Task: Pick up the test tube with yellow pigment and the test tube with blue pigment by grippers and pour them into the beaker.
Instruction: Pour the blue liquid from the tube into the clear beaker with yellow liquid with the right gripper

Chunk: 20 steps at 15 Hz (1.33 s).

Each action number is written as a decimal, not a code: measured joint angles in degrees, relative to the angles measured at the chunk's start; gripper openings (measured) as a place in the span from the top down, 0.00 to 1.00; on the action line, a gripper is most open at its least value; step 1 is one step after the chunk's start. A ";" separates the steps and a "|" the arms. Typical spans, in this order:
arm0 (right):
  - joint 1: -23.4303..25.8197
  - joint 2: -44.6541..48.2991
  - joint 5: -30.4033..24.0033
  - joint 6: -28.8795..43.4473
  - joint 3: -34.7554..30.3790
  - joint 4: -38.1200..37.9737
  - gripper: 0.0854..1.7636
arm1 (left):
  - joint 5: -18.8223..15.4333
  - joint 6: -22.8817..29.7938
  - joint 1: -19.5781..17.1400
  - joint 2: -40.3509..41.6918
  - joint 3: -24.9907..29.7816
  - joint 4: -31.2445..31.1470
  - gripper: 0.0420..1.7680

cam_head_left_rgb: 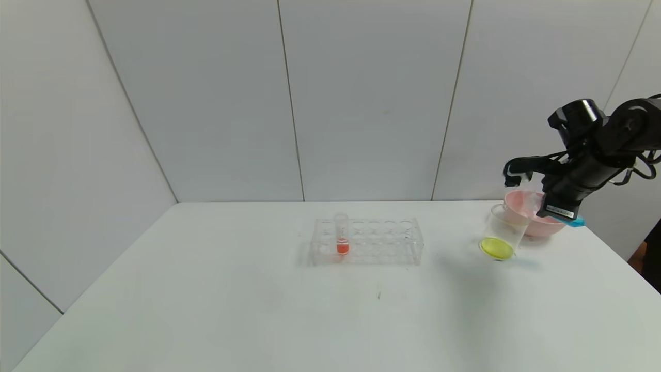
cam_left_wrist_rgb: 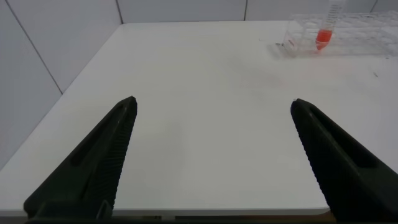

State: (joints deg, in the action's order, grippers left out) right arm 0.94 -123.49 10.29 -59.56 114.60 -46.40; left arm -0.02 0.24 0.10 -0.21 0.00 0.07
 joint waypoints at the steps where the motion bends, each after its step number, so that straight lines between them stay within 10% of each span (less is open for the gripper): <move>1: -0.32 -0.29 0.79 -0.02 0.00 -0.02 0.75 | 0.02 -0.02 0.00 0.02 0.00 0.00 0.00; 20: -4.73 -2.63 19.21 -6.42 0.00 6.13 0.75 | 0.02 -0.02 0.00 0.02 0.00 0.00 0.00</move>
State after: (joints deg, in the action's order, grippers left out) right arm -3.79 -126.12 29.50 -65.99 114.60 -40.27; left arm 0.00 0.22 0.10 -0.18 0.00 0.07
